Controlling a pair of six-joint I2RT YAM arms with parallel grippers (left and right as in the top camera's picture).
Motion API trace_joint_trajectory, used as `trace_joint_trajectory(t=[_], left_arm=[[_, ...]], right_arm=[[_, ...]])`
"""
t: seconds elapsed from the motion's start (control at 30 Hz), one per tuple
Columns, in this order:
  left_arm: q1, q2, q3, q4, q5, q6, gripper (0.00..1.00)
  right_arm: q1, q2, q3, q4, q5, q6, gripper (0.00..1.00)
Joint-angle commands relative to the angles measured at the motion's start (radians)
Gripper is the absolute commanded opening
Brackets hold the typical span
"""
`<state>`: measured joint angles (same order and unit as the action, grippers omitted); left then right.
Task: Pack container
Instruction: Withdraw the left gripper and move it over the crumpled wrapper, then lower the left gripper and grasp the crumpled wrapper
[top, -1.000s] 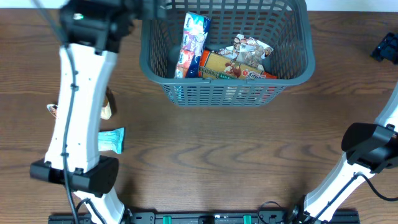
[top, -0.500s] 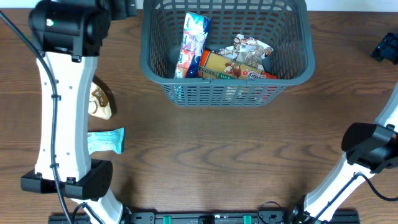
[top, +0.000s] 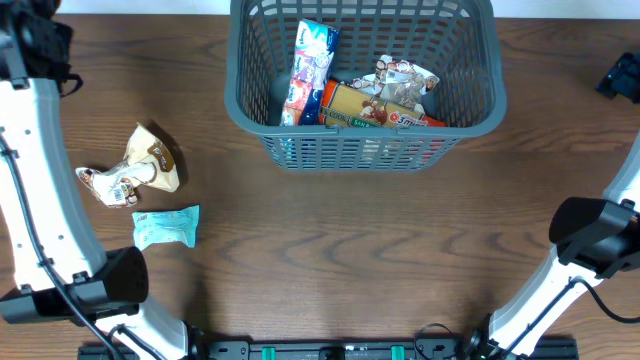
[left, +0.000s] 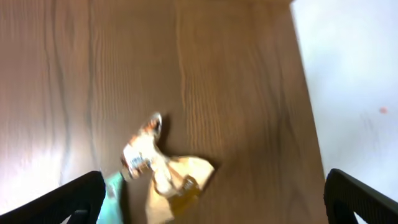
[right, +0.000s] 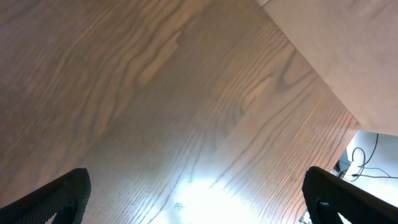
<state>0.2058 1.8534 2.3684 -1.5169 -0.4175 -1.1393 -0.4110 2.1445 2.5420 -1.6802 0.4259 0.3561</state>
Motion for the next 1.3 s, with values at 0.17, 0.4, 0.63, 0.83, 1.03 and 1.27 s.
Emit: trace_joint_trajectory(t=[0.17, 0.4, 0.63, 0.83, 1.03, 1.27], left_arm=[[0.054, 0.012, -0.245, 0.042, 0.156, -0.417, 0.99], [0.083, 0.012, -0.494, 0.148, 0.172, -0.494, 0.99], [0.135, 0.012, -0.748, 0.314, 0.201, -0.493, 0.99], [0.158, 0.012, -0.893, 0.552, 0.262, -0.348, 0.99], [0.151, 0.015, -0.925, 0.697, 0.276, -0.260, 0.99], [0.128, 0.021, -0.925, 0.749, 0.277, -0.294, 0.99]], right_arm=[[-0.001, 0.002, -0.005, 0.000, 0.010, 0.014, 0.99], [-0.001, 0.002, -0.005, 0.000, 0.010, 0.014, 0.99], [-0.001, 0.002, -0.005, 0.000, 0.010, 0.014, 0.99], [-0.001, 0.002, -0.005, 0.000, 0.010, 0.014, 0.99], [-0.001, 0.002, -0.005, 0.000, 0.010, 0.014, 0.99], [-0.001, 0.002, -0.005, 0.000, 0.010, 0.014, 0.99]])
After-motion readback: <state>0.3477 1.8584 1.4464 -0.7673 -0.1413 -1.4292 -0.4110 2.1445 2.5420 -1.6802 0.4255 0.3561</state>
